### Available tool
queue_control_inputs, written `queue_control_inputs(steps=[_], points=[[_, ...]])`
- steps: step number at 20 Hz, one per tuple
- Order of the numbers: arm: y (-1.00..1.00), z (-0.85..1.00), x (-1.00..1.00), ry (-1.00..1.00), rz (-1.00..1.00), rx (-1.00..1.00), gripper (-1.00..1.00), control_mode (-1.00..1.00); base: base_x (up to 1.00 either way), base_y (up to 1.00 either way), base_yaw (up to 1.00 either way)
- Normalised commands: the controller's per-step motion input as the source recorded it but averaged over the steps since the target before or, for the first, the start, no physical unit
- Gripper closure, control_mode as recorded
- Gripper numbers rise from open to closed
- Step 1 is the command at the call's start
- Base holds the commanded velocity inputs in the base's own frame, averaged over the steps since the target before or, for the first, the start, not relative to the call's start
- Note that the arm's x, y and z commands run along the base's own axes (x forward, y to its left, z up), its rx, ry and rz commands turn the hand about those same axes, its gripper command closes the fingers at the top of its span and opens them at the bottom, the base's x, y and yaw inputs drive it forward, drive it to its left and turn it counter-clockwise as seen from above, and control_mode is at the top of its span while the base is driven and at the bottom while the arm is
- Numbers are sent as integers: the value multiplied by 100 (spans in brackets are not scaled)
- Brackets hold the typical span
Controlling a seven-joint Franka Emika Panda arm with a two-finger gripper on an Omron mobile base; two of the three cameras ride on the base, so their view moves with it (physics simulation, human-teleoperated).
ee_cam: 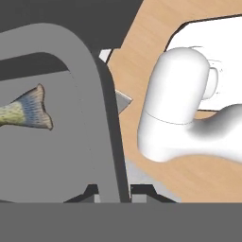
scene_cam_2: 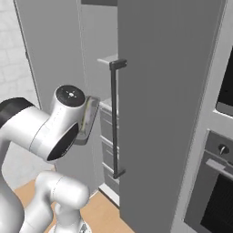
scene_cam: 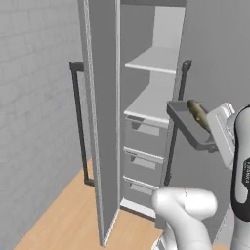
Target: Take the meat container that has the fish and place it on the second highest rack of the freezer. Then take the vegetable container that has the carrot and tomato and place it on the highest rack of the freezer.
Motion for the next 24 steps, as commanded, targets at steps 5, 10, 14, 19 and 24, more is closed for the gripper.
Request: queue_control_inputs(steps=[5, 10, 14, 19, 24], points=[[0, 0, 0, 0, 0, 0, 100, 100, 75, 46, -10], [0, 0, 0, 0, 0, 0, 100, 100, 55, 7, -21], [0, 0, 0, 0, 0, 0, 100, 100, 63, 5, -24], [8, -5, 12, 1, -4, 0, 100, -100, 49, 6, -17], [64, -32, 80, 11, -21, -12, 100, -100, 0, 0, 0]])
